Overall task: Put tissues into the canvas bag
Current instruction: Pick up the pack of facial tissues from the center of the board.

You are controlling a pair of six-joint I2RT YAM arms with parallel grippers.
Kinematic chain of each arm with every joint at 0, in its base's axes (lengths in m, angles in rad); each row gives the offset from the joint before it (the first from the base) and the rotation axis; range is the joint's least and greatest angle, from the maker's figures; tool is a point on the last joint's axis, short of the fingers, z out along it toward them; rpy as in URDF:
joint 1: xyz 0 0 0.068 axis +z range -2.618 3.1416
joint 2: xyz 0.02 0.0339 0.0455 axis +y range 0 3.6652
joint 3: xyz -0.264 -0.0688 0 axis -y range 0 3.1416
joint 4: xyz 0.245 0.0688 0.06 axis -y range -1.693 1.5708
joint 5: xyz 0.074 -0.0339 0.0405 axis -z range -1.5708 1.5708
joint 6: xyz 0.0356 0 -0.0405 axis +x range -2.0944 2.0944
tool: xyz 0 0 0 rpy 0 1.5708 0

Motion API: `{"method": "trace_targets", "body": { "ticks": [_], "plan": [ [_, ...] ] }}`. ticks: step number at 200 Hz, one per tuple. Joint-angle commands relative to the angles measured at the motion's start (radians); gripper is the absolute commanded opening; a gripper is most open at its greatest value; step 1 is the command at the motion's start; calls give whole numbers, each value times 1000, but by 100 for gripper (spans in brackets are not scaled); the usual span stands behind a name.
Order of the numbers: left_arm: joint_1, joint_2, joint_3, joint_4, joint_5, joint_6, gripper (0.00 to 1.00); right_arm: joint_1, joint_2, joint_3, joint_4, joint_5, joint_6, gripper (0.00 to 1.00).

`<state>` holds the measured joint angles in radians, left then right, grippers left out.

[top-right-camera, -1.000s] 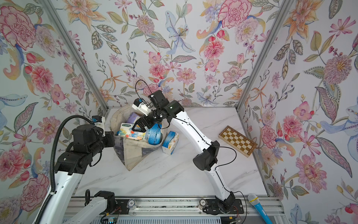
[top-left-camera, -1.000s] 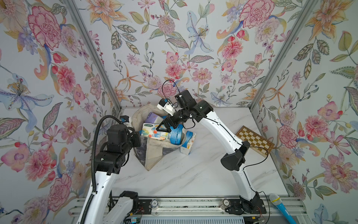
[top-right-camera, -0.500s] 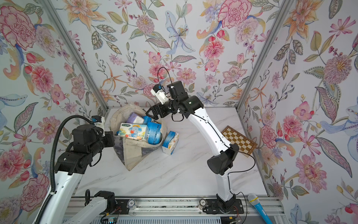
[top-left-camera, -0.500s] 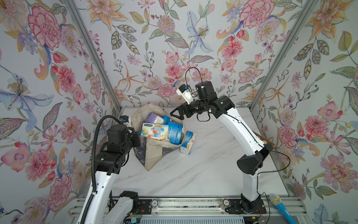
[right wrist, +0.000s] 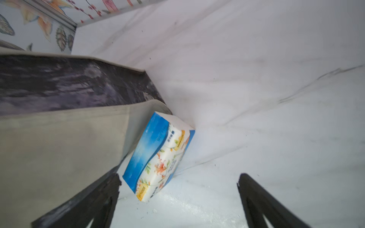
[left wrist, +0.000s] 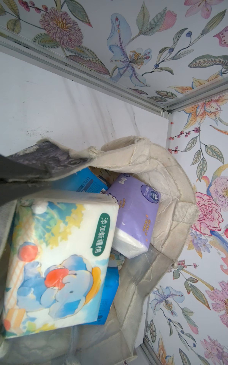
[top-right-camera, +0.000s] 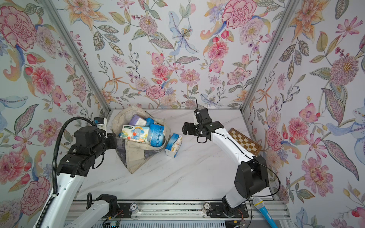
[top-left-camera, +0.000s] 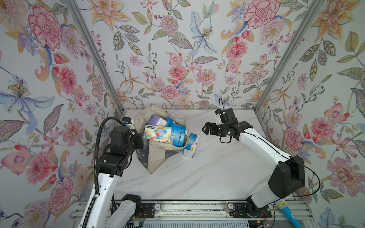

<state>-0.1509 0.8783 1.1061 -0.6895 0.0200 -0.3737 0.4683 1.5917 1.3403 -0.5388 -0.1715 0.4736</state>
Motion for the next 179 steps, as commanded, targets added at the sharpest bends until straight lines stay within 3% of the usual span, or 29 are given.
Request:
{"method": "trace_targets", "body": {
  "ticks": [1, 88, 179],
  "plan": [
    [-2, -4, 5, 108, 1, 17, 0, 44, 29, -16, 33, -20, 71, 97],
    [-3, -12, -8, 113, 7, 15, 0, 160, 178, 12, 81, -71, 109, 99],
    [-3, -13, -7, 110, 9, 27, 0, 174, 257, 56, 105, -39, 109, 100]
  ]
}}
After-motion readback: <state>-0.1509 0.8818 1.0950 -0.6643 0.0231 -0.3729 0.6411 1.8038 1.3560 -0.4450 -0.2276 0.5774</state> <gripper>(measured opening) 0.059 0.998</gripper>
